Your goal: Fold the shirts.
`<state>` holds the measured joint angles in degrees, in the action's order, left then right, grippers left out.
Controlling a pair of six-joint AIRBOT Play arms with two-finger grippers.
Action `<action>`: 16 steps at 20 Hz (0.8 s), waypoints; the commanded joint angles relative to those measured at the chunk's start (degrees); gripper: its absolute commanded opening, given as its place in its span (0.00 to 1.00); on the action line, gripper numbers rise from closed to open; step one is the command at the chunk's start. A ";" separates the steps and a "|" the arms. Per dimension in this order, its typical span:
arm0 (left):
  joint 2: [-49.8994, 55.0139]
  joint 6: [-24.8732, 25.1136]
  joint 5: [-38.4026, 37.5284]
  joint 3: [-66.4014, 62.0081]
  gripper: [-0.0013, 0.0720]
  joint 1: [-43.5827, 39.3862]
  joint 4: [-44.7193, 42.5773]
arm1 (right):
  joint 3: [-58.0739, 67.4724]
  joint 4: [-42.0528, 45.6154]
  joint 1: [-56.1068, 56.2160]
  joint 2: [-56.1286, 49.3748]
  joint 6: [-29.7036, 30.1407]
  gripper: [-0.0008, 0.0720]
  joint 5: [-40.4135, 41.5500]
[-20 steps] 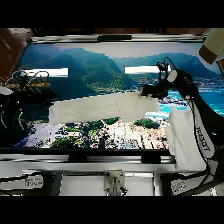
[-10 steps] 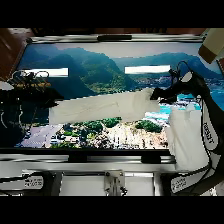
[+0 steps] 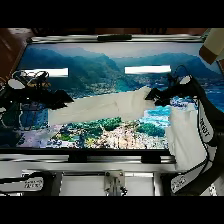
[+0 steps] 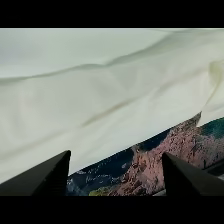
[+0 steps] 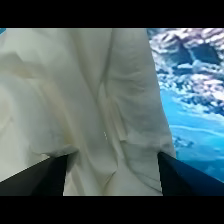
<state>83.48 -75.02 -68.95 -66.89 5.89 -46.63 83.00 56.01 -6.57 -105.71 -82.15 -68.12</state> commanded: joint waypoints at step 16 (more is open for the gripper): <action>4.02 -0.02 15.37 -0.02 0.06 -19.32 12.46 | 3.23 -3.58 4.04 18.69 3.28 0.10 -10.40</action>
<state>85.60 -75.02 -61.47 -66.89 -7.81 -40.23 86.00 53.01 -2.63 -93.84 -78.63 -75.07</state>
